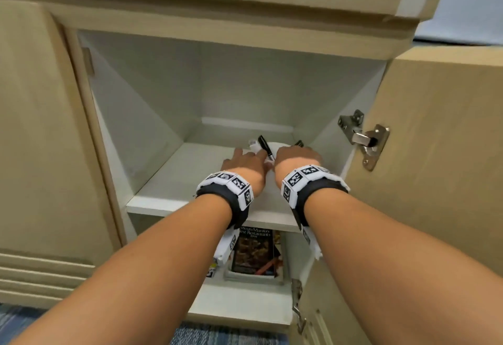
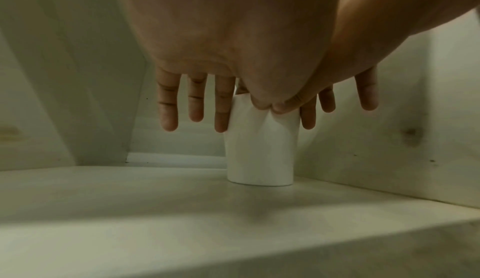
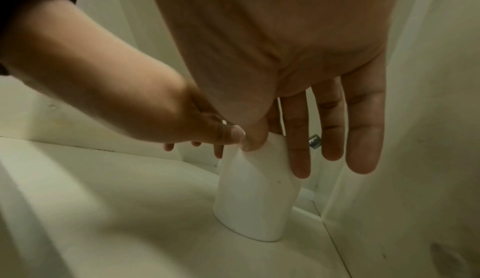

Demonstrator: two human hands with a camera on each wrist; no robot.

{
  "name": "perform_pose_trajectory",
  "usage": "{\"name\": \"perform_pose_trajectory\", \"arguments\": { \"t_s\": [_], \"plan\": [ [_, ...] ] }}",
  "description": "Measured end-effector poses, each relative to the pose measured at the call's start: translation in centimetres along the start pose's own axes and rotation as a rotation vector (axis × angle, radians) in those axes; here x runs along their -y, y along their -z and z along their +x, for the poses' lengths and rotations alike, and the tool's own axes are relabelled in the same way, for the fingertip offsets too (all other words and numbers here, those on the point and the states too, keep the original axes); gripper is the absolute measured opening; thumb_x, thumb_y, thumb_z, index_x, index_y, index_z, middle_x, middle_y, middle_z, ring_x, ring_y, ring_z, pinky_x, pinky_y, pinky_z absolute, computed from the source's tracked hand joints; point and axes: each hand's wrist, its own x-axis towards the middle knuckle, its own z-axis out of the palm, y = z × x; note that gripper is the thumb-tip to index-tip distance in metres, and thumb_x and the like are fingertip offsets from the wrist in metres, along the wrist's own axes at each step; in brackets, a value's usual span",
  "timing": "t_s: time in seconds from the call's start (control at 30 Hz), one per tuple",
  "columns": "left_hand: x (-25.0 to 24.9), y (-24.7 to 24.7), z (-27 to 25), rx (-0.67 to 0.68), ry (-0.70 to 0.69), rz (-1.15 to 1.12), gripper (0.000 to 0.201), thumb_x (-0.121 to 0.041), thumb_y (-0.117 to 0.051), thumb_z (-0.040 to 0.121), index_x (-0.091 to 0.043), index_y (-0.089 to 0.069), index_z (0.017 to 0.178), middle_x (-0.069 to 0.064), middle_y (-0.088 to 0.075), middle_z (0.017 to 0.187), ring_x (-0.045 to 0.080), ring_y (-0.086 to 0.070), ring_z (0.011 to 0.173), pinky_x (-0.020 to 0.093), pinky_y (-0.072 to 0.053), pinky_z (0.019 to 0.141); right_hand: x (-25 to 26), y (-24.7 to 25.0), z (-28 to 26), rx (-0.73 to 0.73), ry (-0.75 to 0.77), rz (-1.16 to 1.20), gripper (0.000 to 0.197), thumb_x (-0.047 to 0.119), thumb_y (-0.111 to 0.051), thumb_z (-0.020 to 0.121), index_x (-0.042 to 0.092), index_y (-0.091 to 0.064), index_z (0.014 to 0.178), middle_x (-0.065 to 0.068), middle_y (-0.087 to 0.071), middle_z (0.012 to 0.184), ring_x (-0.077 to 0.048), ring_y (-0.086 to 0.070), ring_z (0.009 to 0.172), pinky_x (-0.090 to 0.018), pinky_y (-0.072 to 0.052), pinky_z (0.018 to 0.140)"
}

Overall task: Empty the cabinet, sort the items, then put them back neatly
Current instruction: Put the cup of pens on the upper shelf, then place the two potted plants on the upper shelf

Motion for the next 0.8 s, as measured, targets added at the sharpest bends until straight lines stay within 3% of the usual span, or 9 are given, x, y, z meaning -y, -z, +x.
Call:
{"name": "perform_pose_trajectory", "arguments": {
  "t_s": [0.1, 0.27, 0.37, 0.43, 0.5, 0.57, 0.63, 0.7, 0.8],
  "plan": [
    [-0.1, -1.2, 2.9, -0.029, 0.018, -0.01, 0.033, -0.034, -0.034, 0.102, -0.027, -0.043, 0.134, 0.007, -0.065, 0.124, 0.032, -0.034, 0.135, 0.046, -0.041, 0.092, -0.5, -0.7, 1.9, -0.01, -0.028, 0.006, 0.025, 0.031, -0.05, 0.099, 0.016, -0.063, 0.113, -0.005, -0.067, 0.119, -0.026, -0.064, 0.109, -0.029, -0.039, 0.075],
    [0.2, -2.7, 6.4, 0.011, -0.006, -0.012, 0.029, -0.037, -0.038, 0.091, -0.035, -0.038, 0.12, 0.016, -0.06, 0.112, 0.043, -0.048, 0.12, 0.051, -0.045, 0.087, -1.5, -2.2, 4.8, -0.024, -0.074, 0.073, 0.035, 0.04, -0.049, 0.099, 0.013, -0.062, 0.118, -0.009, -0.066, 0.121, -0.03, -0.064, 0.11, -0.031, -0.039, 0.075],
    [0.1, -2.6, 7.3, 0.074, -0.006, -0.041, 0.045, -0.034, -0.043, 0.09, -0.031, -0.036, 0.135, 0.018, -0.062, 0.118, 0.042, -0.052, 0.116, 0.048, -0.047, 0.091, -1.6, -3.0, 6.3, -0.014, -0.107, 0.067, 0.033, 0.036, -0.051, 0.097, 0.014, -0.061, 0.119, -0.011, -0.065, 0.122, -0.031, -0.062, 0.112, -0.033, -0.044, 0.08],
    [0.2, -1.9, 6.4, 0.093, 0.002, -0.12, 0.066, -0.036, -0.048, 0.09, -0.034, -0.023, 0.151, 0.016, -0.062, 0.13, 0.039, -0.057, 0.117, 0.044, -0.048, 0.098, -1.6, -3.4, 6.8, 0.001, -0.121, 0.058, 0.03, 0.029, -0.055, 0.096, 0.015, -0.061, 0.122, -0.01, -0.065, 0.124, -0.031, -0.063, 0.113, -0.035, -0.049, 0.085],
    [0.5, -0.3, 3.3, 0.053, -0.013, -0.22, 0.075, -0.031, -0.055, 0.089, -0.036, -0.018, 0.155, 0.013, -0.057, 0.139, 0.038, -0.056, 0.123, 0.04, -0.049, 0.1, -1.9, -3.5, 6.6, 0.002, -0.126, 0.102, 0.037, 0.028, -0.056, 0.095, 0.015, -0.056, 0.129, -0.013, -0.064, 0.126, -0.034, -0.061, 0.117, -0.039, -0.05, 0.091],
    [1.6, 0.9, -1.6, -0.025, -0.051, -0.312, 0.073, -0.024, -0.057, 0.088, -0.034, -0.024, 0.153, 0.012, -0.056, 0.139, 0.037, -0.053, 0.125, 0.04, -0.048, 0.1, -1.3, -3.5, 5.5, -0.052, -0.138, 0.145, 0.049, 0.031, -0.059, 0.093, 0.014, -0.044, 0.136, -0.018, -0.061, 0.127, -0.039, -0.06, 0.116, -0.043, -0.05, 0.092],
    [3.4, 1.7, -7.5, -0.1, -0.108, -0.382, 0.066, -0.021, -0.056, 0.086, -0.029, -0.034, 0.148, 0.01, -0.059, 0.135, 0.032, -0.053, 0.124, 0.042, -0.047, 0.1, 0.2, -2.7, 3.5, -0.175, -0.127, 0.184, 0.05, 0.032, -0.057, 0.092, 0.015, -0.037, 0.134, -0.019, -0.056, 0.128, -0.041, -0.06, 0.112, -0.045, -0.05, 0.091],
    [6.4, 1.7, -13.7, -0.189, -0.124, -0.425, 0.053, -0.017, -0.056, 0.086, -0.025, -0.046, 0.138, 0.004, -0.064, 0.125, 0.024, -0.056, 0.114, 0.039, -0.049, 0.094, 3.3, -1.3, 0.7, -0.292, 0.018, 0.231, 0.042, 0.032, -0.052, 0.094, 0.02, -0.04, 0.133, -0.019, -0.058, 0.124, -0.04, -0.06, 0.11, -0.046, -0.047, 0.089],
    [11.5, 0.9, -24.0, -0.327, -0.057, -0.392, 0.036, -0.013, -0.056, 0.085, -0.021, -0.056, 0.12, -0.002, -0.067, 0.098, 0.02, -0.056, 0.092, 0.035, -0.05, 0.077, 10.8, 1.1, -5.2, -0.379, 0.372, 0.34, 0.03, 0.042, -0.051, 0.093, 0.025, -0.051, 0.117, -0.017, -0.068, 0.095, -0.039, -0.066, 0.09, -0.045, -0.052, 0.075]
  ]
}}
